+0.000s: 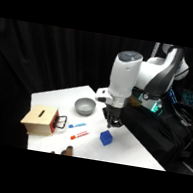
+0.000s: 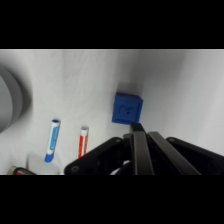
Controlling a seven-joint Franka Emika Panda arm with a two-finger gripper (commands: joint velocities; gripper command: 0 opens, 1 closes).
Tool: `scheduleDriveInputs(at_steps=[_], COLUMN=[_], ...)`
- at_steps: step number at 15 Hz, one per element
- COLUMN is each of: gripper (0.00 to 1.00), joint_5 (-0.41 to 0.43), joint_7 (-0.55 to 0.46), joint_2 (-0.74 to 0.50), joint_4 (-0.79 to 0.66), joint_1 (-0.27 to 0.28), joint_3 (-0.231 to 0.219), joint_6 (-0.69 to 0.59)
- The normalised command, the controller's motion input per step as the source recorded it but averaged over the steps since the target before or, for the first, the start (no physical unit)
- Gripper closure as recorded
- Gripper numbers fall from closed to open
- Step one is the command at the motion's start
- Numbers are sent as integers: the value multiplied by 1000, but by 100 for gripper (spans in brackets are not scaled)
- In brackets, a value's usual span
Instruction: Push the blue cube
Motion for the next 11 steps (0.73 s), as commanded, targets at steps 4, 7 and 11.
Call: scheduleDriveInputs(at_steps=[4, 7, 11], gripper=[99, 71, 48], joint_5=[119, 159, 185], joint_7=[-193, -219, -184], joint_2=[-278, -154, -73], joint_4=[99, 142, 157], joint_1=[-109, -91, -39], joint_3=[15, 8, 34], joint_6=[-340, -263, -255])
